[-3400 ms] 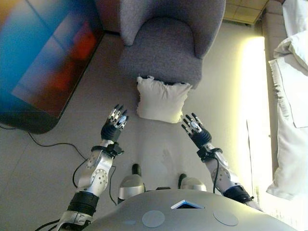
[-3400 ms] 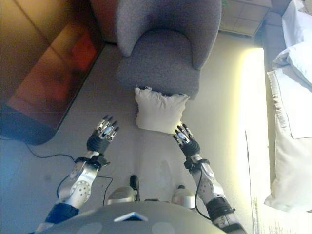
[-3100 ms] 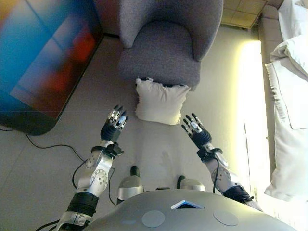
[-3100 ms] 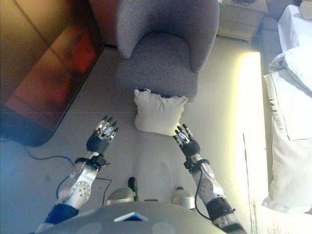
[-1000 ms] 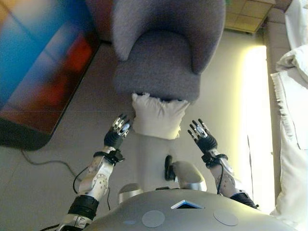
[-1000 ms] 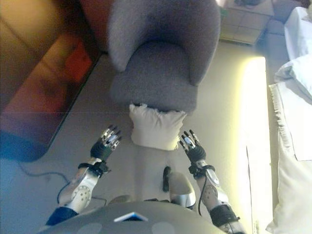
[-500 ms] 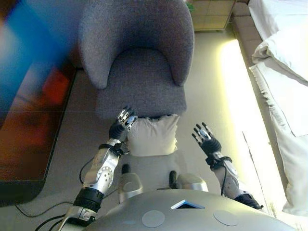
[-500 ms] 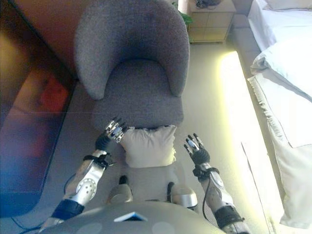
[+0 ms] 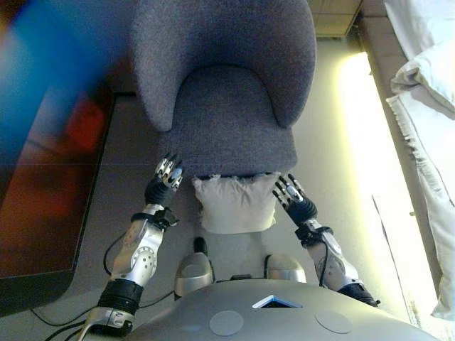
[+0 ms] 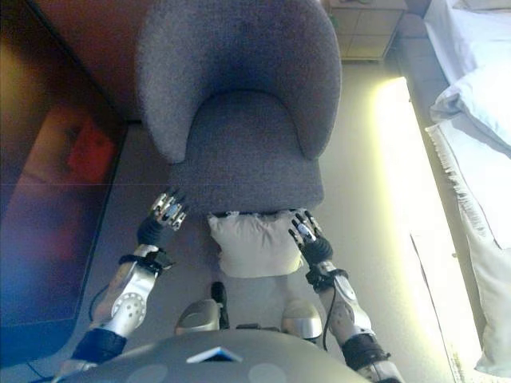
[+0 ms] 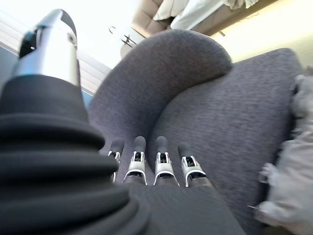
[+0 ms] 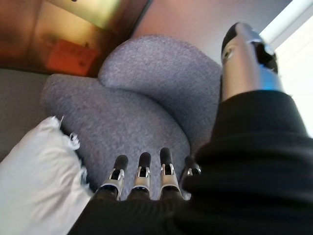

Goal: Pick up the cushion and take it to the sofa

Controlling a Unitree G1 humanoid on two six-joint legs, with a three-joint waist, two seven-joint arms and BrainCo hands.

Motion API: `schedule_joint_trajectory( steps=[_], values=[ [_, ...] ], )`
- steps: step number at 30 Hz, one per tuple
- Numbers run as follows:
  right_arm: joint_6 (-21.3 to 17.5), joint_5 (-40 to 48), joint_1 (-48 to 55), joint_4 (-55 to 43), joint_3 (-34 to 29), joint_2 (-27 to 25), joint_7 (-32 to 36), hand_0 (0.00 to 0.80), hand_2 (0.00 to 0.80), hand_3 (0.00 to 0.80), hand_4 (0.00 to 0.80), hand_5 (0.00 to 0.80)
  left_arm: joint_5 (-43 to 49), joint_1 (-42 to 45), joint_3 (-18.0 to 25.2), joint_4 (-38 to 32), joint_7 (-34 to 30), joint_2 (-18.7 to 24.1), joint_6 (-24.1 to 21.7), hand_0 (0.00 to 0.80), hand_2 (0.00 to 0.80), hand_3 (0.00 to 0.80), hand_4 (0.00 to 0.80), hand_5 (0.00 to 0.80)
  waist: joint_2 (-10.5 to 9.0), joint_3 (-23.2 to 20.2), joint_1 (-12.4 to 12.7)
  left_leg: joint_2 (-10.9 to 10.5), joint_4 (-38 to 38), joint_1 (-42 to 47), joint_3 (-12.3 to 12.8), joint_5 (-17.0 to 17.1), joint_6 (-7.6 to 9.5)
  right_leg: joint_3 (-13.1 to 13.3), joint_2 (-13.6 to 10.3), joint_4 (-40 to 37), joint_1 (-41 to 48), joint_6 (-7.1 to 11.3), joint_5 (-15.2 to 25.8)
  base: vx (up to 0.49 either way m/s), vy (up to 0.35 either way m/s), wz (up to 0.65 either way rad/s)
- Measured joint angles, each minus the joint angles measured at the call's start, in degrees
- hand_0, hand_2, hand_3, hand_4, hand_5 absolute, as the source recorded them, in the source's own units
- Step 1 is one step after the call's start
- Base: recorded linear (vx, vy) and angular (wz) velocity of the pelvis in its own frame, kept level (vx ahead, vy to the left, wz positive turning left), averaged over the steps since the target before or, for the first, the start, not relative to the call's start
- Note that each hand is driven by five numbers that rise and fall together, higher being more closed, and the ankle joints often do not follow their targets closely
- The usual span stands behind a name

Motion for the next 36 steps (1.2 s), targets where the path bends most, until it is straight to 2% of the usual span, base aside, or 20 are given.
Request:
schedule_joint_trajectory(
  steps=[3, 5, 7, 9, 11, 13, 15, 16, 17, 18, 20, 21, 22, 23, 24, 26, 27, 29, 32, 36],
  values=[
    [0.2, -0.1, 0.5, 0.0, -0.1, -1.3, -0.6, 0.0, 0.0, 0.0, 0.0, 0.0, 0.0, 0.6, 0.0, -0.1, -0.3, 0.0, 0.0, 0.0, 0.0, 0.0, 0.0, 0.0, -0.09, 0.3, 0.6, 0.5, 3.1, -1.7, -0.5, -0.1, -0.07, -1.1, 0.8, 0.6, 0.0, -0.89, -0.2, 0.127, 0.097, 0.12],
    [0.0, -0.1, 0.9, 0.1, -0.1, -1.8, -0.6, 0.0, 0.0, 0.0, 0.0, 0.0, 0.0, -0.4, 0.0, -0.2, -1.3, -0.2, 0.2, 0.0, 0.0, 0.0, 0.0, 0.0, 0.5, 0.4, -0.1, 0.7, 2.8, -2.2, 1.0, -0.9, -0.02, -3.0, 0.9, 0.8, 0.5, -0.86, -0.6, 0.138, 0.158, 0.42],
    [-0.9, 0.1, 0.7, 0.1, 0.0, -2.1, -1.0, 0.0, 0.0, 0.0, 0.0, 0.0, 0.0, -1.7, 0.0, -0.4, -2.3, -0.1, 0.3, 0.0, 0.0, 0.0, 0.0, 0.0, 0.47, 0.5, 1.3, 0.4, 2.4, -2.5, 1.7, -0.8, 0.61, -3.4, 0.1, 1.7, -0.4, -0.6, -1.0, 0.105, 0.165, 0.19],
    [-1.3, 0.3, -0.2, 0.1, 0.3, -1.0, -1.6, 0.0, 0.0, 0.0, 0.0, 0.0, 0.2, -1.8, 0.0, -0.4, -2.3, 0.2, 0.3, 0.0, 0.0, 0.0, 0.0, 0.0, 0.23, 0.3, 1.6, -1.1, 1.7, -2.4, 1.2, -0.8, 0.95, -3.6, -0.9, 2.1, -0.7, 0.05, -0.9, 0.085, 0.175, 0.0],
    [-1.4, 0.3, -1.3, -0.3, 0.7, 0.3, -2.0, 0.0, 0.0, 0.0, 0.0, 0.0, 0.2, -2.1, 0.0, -0.5, -2.4, 0.3, 0.3, 0.0, 0.0, 0.0, 0.0, 0.0, 0.4, 0.4, 1.7, -2.3, 0.8, -2.1, 2.1, -0.8, 1.88, -5.6, -2.3, 6.2, -2.3, 0.68, -1.0, 0.122, 0.194, -0.04],
    [-1.4, 0.2, -3.2, -0.2, 1.1, 0.9, -2.2, 0.0, 0.0, 0.0, 0.0, 0.0, 0.2, -3.7, 0.0, -0.1, -2.4, 0.5, 0.4, 0.0, 0.0, 0.0, 0.0, 0.0, 1.01, 0.9, 1.7, -2.8, 1.4, -1.3, 2.4, -1.5, 2.75, -6.3, -3.8, 15.8, -6.3, 1.03, -0.6, 0.134, 0.115, -0.03],
    [-1.4, 0.2, -2.8, 0.0, 1.3, 1.4, -2.4, 0.0, 0.0, 0.0, 0.0, 0.0, 0.3, -4.3, 0.1, 0.1, -2.4, 0.8, 0.4, 0.0, 0.0, 0.0, 0.0, 0.0, 1.51, 1.0, 1.6, -2.1, 0.2, 1.7, 2.7, -2.3, 3.02, -6.8, -5.2, 20.7, -7.6, 0.1, 1.6, 0.149, -0.049, -0.15],
    [-1.4, 0.1, -2.8, 0.1, 1.3, 1.6, -2.4, 0.0, 0.0, 0.0, 0.0, 0.0, 0.4, -4.2, 0.5, 0.0, -2.3, 1.0, 0.3, 0.0, 0.0, 0.0, 0.0, 0.0, 2.22, 0.8, 2.2, -1.5, -1.1, 3.2, 4.3, -2.2, 3.2, -8.7, -6.0, 20.6, -7.4, -1.19, 2.7, 0.121, -0.139, -0.49],
    [-1.5, 0.1, -2.9, 0.1, 1.3, 1.8, -2.3, 0.0, 0.0, 0.0, 0.0, 0.0, 0.7, -4.3, 1.3, 0.0, -2.3, 1.1, 0.3, 0.0, 0.0, 0.0, 0.0, 0.0, 1.79, 0.5, 3.1, -1.5, -1.3, 3.6, 5.5, -2.3, 3.45, -10.0, -7.4, 19.9, -7.2, -1.88, 3.1, 0.116, -0.188, -0.46],
    [-1.4, 0.1, -2.9, 0.2, 1.7, 2.1, -2.2, 0.0, 0.0, 0.0, 0.0, 0.0, 0.7, -4.2, 2.1, 0.0, -2.1, 1.5, 0.3, 0.0, 0.0, 0.0, 0.0, 0.0, 1.08, 0.0, 3.1, -1.6, -1.2, 3.6, 6.0, -2.5, 3.37, -10.7, -9.1, 18.5, -7.7, -1.54, 3.3, 0.125, -0.249, -0.36],
    [-1.4, -0.2, -3.1, 0.1, 2.1, 2.2, -2.0, 0.0, 0.0, 0.0, 0.0, 0.0, 0.7, -3.2, 3.6, 0.1, -1.7, 2.1, 0.3, 0.0, 0.0, 0.0, 0.0, 0.0, 0.5, -0.3, 3.1, -1.1, -1.7, 3.4, 6.8, -2.5, 2.84, -10.8, -11.8, 11.5, -7.9, 0.32, 4.1, 0.12, -0.271, -0.34],
    [-1.4, -0.2, -3.1, 0.0, 2.1, 2.2, -2.0, 0.0, 0.0, 0.0, 0.0, 0.0, 0.7, -2.8, 3.9, 0.1, -1.7, 2.2, 0.2, 0.0, 0.0, 0.0, 0.0, 0.0, 0.46, -0.3, 3.1, -0.9, -2.0, 3.4, 6.8, -2.2, 2.49, -10.7, -12.0, 5.9, -7.3, 2.45, 5.5, 0.089, -0.229, -0.29],
    [-1.3, -0.2, -2.9, 0.1, 2.2, 2.2, -2.0, 0.0, 0.0, 0.0, 0.0, 0.0, 0.8, -2.6, 3.8, 0.1, -1.6, 2.7, 0.2, 0.0, 0.0, 0.0, 0.0, 0.0, -0.1, -0.5, 3.0, -0.8, -2.3, 3.4, 6.8, -1.9, 1.78, -10.5, -12.4, 0.5, -6.7, 3.71, 7.2, 0.059, -0.192, -0.07],
    [-1.0, -0.2, -2.9, 0.2, 2.3, 2.2, -2.0, 0.0, 0.0, 0.0, 0.0, 0.0, 0.7, -2.3, 3.9, 0.1, -1.7, 3.1, 0.2, 0.0, 0.0, 0.0, 0.0, 0.0, -1.09, -0.8, 2.9, -0.8, -2.7, 3.4, 6.4, -1.4, 0.7, -9.7, -12.5, -4.3, -5.9, 4.63, 9.3, 0.05, -0.166, 0.24],
    [-1.0, -0.2, -2.7, 0.6, 1.9, 1.8, -2.0, 0.0, 0.0, 0.0, 0.0, 0.0, 0.7, -2.3, 3.5, 0.6, -1.7, 2.6, 0.3, 0.0, 0.0, 0.0, 0.0, 0.0, -1.29, -1.0, 2.2, -0.3, -3.3, 3.6, 5.1, -0.7, -0.58, -8.7, -10.8, -5.7, -4.6, 6.8, 14.0, 0.055, -0.138, 0.41],
    [-0.8, -0.2, -2.8, 1.6, 1.8, -0.5, -2.0, 0.0, 0.0, 0.0, 0.0, 0.0, 0.7, -1.0, 2.5, 0.0, -2.4, 0.9, 0.3, 0.0, 0.0, 0.0, 0.0, 0.0, 0.87, -1.8, 1.9, 2.9, -4.4, 3.9, 4.0, 0.3, -1.53, -9.2, -7.0, -6.7, -3.3, 5.15, 13.4, 0.11, -0.129, 0.24],
    [-0.4, -0.2, -3.0, 1.6, 1.7, -1.5, -2.0, 0.0, 0.0, 0.0, 0.0, 0.0, 0.7, -0.4, 2.6, 0.0, -2.5, 0.1, 0.3, 0.0, 0.0, 0.0, 0.0, 0.0, 1.76, -1.8, 1.9, 3.9, -4.6, 4.3, 4.0, 0.5, -1.33, -9.2, -5.7, -7.3, -2.8, 4.62, 13.4, 0.142, -0.116, -0.09],
    [0.2, -0.2, -3.4, 1.5, 1.3, -3.0, -1.9, 0.0, 0.0, 0.0, 0.0, 0.0, 0.7, 1.1, 2.7, 0.0, -2.6, -1.3, 0.2, 0.0, 0.0, 0.0, 0.0, 0.0, 2.59, -2.2, 2.1, 5.1, -5.1, 5.4, 4.0, 0.5, -1.38, -9.3, -4.1, -8.4, -1.5, 4.14, 13.3, 0.136, -0.102, -0.08],
    [0.3, -0.3, -3.3, 1.5, 0.9, -3.1, -1.9, 0.0, 0.0, 0.0, 0.0, 0.0, 0.7, 1.2, 2.7, -0.2, -3.2, -2.0, 0.2, 0.0, 0.0, 0.0, 0.0, 0.0, 2.19, -2.6, 2.3, 5.4, -5.1, 5.9, 3.9, -0.1, -2.14, -9.3, -3.7, -9.2, -0.7, 4.03, 13.2, 0.09, -0.068, -0.02],
    [0.8, -1.2, -3.2, 1.3, 2.3, -1.4, -0.8, 0.0, 0.0, 0.0, 0.0, 0.0, 0.6, 0.6, 2.7, -0.3, -3.3, -1.6, 0.4, 0.0, 0.0, 0.0, 0.0, 0.0, -0.25, -2.8, 2.7, 4.8, -5.1, 5.6, 3.5, -0.1, -2.62, -9.5, -4.3, -10.0, 0.0, 4.43, 13.2, 0.025, -0.036, 0.07]
  ],
)
